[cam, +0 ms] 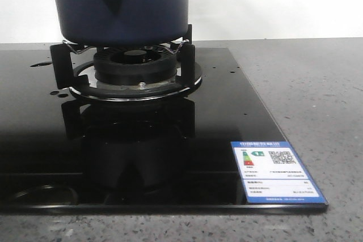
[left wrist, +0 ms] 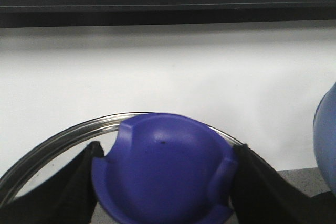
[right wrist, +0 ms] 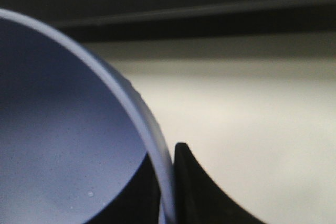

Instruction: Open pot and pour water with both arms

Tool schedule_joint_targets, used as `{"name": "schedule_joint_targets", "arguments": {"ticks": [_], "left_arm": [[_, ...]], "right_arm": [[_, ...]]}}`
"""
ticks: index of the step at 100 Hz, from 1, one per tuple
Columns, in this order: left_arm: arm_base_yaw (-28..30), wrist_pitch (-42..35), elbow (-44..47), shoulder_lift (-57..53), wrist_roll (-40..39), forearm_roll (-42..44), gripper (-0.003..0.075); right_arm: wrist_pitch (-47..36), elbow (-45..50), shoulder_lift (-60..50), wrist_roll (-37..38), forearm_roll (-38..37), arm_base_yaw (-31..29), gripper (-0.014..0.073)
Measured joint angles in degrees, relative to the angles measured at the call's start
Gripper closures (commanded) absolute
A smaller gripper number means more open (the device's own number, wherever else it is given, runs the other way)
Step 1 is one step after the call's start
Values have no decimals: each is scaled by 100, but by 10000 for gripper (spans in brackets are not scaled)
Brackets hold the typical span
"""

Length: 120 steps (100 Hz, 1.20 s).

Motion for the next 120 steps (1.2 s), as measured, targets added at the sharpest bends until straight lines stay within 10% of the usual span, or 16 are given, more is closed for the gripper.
{"name": "schedule_joint_targets", "arguments": {"ticks": [63, 120], "left_arm": [[0, -10, 0, 0, 0, 0, 384], [0, -10, 0, 0, 0, -82, 384]], "right_arm": [[-1447, 39, 0, 13, -698, 135, 637], [-927, 39, -268, 13, -788, 122, 637]]}}
